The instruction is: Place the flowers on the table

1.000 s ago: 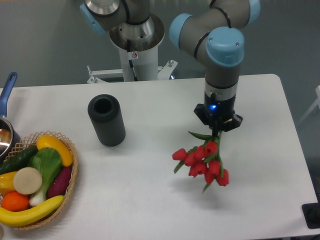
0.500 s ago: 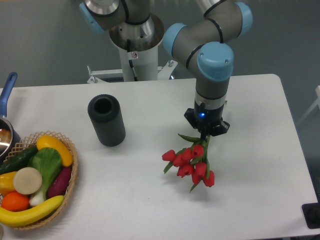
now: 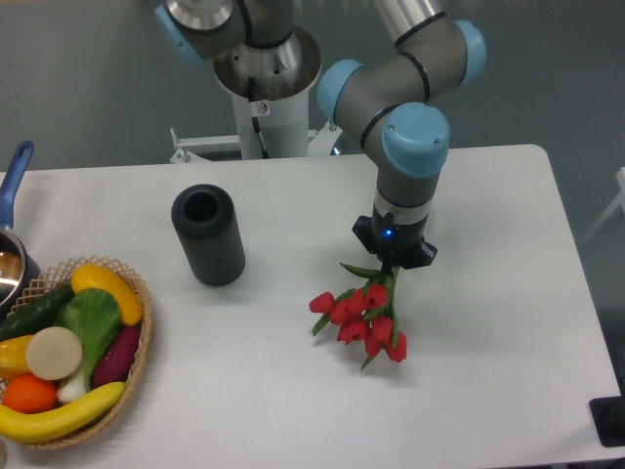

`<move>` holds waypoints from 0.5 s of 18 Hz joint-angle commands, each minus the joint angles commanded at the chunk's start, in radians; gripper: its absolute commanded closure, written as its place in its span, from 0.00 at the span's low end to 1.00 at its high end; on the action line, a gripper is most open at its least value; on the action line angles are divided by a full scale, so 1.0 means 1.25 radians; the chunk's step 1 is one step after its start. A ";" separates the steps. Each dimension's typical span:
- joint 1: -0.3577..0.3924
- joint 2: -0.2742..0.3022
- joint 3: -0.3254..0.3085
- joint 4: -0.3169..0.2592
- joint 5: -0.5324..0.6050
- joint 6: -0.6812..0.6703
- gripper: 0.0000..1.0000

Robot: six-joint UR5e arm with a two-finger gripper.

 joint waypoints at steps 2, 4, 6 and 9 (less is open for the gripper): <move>0.000 -0.001 0.000 0.002 -0.001 0.000 0.51; -0.001 -0.002 -0.001 0.004 0.001 0.000 0.00; -0.001 -0.010 0.002 0.005 0.002 -0.004 0.00; 0.006 -0.015 0.018 0.020 0.001 -0.003 0.00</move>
